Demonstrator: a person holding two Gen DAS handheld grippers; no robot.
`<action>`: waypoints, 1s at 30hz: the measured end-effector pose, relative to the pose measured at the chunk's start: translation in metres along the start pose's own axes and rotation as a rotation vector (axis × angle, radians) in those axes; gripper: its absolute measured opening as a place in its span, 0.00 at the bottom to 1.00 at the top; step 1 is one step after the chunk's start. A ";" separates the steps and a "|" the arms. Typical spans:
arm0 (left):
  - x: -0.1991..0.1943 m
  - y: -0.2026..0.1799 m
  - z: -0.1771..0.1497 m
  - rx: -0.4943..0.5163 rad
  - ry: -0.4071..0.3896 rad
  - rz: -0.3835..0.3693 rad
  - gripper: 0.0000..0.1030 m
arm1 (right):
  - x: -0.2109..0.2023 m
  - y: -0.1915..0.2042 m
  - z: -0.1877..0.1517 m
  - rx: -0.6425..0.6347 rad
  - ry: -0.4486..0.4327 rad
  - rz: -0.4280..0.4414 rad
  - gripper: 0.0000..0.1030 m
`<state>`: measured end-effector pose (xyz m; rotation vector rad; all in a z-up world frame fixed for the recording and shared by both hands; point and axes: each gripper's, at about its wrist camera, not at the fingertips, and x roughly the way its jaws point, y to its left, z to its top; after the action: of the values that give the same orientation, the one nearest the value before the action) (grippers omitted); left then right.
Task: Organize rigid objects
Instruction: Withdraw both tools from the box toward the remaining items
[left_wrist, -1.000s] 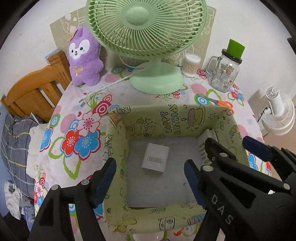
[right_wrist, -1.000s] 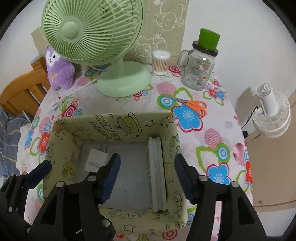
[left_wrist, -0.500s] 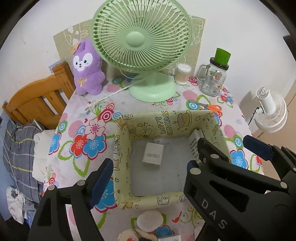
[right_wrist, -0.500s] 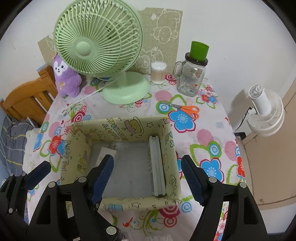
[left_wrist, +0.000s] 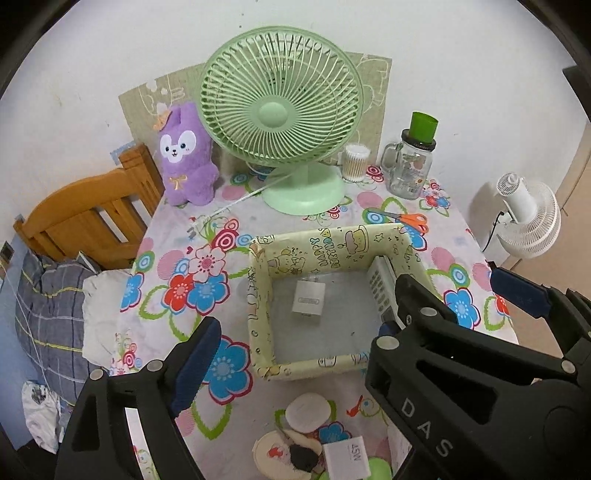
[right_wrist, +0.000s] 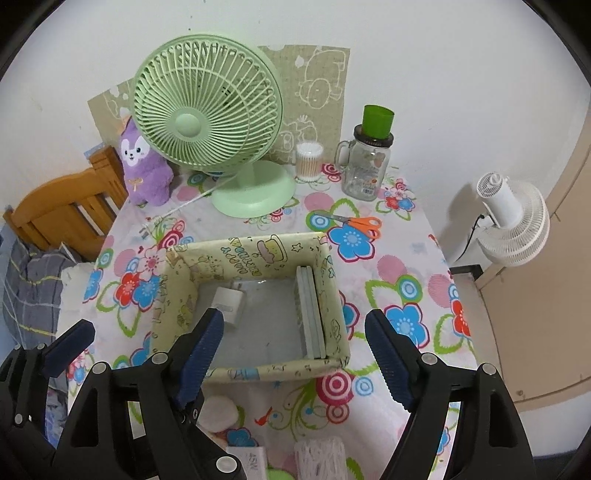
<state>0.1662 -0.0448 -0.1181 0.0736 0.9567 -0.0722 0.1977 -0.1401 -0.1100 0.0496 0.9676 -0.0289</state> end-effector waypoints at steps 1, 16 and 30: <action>-0.003 0.000 -0.001 0.003 -0.004 0.000 0.86 | -0.004 0.000 -0.001 0.000 -0.004 0.001 0.79; -0.058 0.002 -0.017 0.033 -0.071 -0.004 0.86 | -0.062 0.003 -0.016 -0.005 -0.077 -0.001 0.79; -0.085 0.002 -0.042 0.052 -0.087 -0.008 0.87 | -0.094 0.003 -0.046 0.002 -0.104 0.009 0.79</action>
<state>0.0831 -0.0365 -0.0730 0.1134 0.8685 -0.1070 0.1066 -0.1344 -0.0582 0.0533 0.8635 -0.0242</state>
